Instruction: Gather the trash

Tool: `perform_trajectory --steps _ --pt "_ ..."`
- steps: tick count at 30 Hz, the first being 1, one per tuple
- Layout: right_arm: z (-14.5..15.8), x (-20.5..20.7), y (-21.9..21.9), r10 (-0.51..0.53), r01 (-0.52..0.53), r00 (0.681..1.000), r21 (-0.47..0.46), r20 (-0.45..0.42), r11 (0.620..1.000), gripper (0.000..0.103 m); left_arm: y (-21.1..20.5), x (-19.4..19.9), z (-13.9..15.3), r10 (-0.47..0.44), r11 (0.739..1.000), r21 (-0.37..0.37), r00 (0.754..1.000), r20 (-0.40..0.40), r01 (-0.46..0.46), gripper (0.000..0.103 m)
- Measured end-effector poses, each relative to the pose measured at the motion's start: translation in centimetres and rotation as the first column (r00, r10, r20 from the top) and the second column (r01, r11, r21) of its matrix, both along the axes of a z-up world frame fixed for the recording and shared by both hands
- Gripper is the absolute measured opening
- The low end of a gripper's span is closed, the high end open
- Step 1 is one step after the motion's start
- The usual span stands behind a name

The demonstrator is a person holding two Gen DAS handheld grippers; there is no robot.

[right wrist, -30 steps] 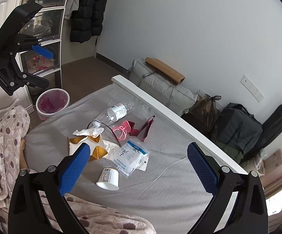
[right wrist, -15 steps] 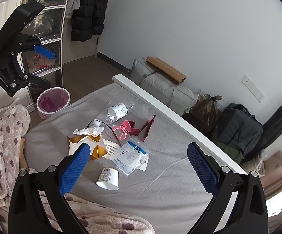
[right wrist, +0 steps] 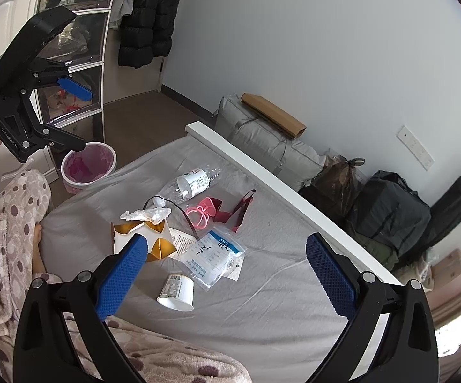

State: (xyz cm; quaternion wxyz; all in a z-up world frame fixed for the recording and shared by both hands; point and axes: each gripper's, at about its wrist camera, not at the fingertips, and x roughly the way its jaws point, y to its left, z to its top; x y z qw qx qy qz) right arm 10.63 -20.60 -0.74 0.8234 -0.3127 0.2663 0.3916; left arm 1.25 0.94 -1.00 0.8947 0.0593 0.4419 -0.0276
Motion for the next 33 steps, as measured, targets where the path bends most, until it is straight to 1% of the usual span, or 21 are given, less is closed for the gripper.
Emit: perform_trajectory --steps 3,5,8,11,13,15,17,19,20,23,24,26,29,31,33 --pt "-0.7 0.1 0.0 0.0 0.0 1.0 -0.03 0.024 1.0 0.097 0.0 0.2 -0.7 0.005 1.0 -0.013 1.0 -0.014 -0.005 0.098" --pt "-2.0 0.3 0.0 0.006 -0.003 0.999 -0.07 0.042 0.998 0.097 0.0 0.4 -1.5 0.013 1.0 -0.024 1.0 -0.027 -0.014 0.098" --pt "-4.9 0.7 0.1 0.052 -0.049 0.999 -0.143 0.016 0.989 0.097 0.1 0.8 -3.0 0.033 0.998 -0.046 0.998 -0.048 -0.035 0.098" --pt "-8.5 1.1 0.7 0.124 -0.12 0.992 -0.243 0.003 0.962 0.097 0.4 1.3 -4.9 0.06 0.996 -0.066 0.995 -0.073 -0.065 0.098" --pt "-11.0 1.7 1.4 0.17 -0.172 0.985 -0.302 -0.032 0.938 0.095 0.8 1.7 -6.4 0.086 0.991 -0.09 0.991 -0.102 -0.095 0.098" --pt "-13.3 2.5 2.1 0.214 -0.229 0.973 -0.351 -0.082 0.908 0.085 1.1 2.0 -8.1 0.108 0.985 -0.117 0.985 -0.137 -0.124 0.098" --pt "-15.6 3.4 2.8 0.243 -0.271 0.962 -0.396 -0.121 0.877 0.081 1.3 2.4 -9.6 0.123 0.981 -0.128 0.978 -0.168 -0.145 0.098" --pt "-17.7 4.1 3.3 0.267 -0.318 0.947 -0.43 -0.176 0.845 0.081 1.3 2.6 -10.9 0.137 0.979 -0.124 0.972 -0.194 -0.162 0.098" --pt "-18.6 4.4 3.5 0.282 -0.35 0.935 -0.448 -0.213 0.823 0.08 1.3 2.8 -11.4 0.14 0.978 -0.122 0.969 -0.204 -0.167 0.098" --pt "-20.7 4.9 4.2 0.327 -0.425 0.904 -0.487 -0.277 0.763 0.077 1.7 3.0 -12.9 0.16 0.974 -0.123 0.959 -0.233 -0.192 0.098" --pt "-21.1 5.0 4.4 0.337 -0.44 0.897 -0.498 -0.287 0.747 0.073 1.9 3.1 -13.3 0.168 0.97 -0.131 0.956 -0.241 -0.204 0.098" --pt "-22.2 5.2 5.0 0.348 -0.471 0.881 -0.518 -0.32 0.715 0.07 2.4 3.2 -14.0 0.182 0.962 -0.155 0.95 -0.252 -0.226 0.098" --pt "-24.0 5.5 5.6 0.357 -0.51 0.859 -0.545 -0.368 0.665 0.07 3.0 3.6 -14.9 0.199 0.952 -0.175 0.941 -0.273 -0.252 0.098" --pt "-25.1 5.4 5.9 0.372 -0.513 0.858 -0.569 -0.353 0.643 0.067 3.3 3.8 -15.6 0.209 0.948 -0.174 0.935 -0.287 -0.265 0.098" --pt "-25.7 5.7 6.2 0.369 -0.5 0.866 -0.579 -0.337 0.643 0.054 3.6 4.0 -16.1 0.211 0.947 -0.174 0.931 -0.297 -0.271 0.098"
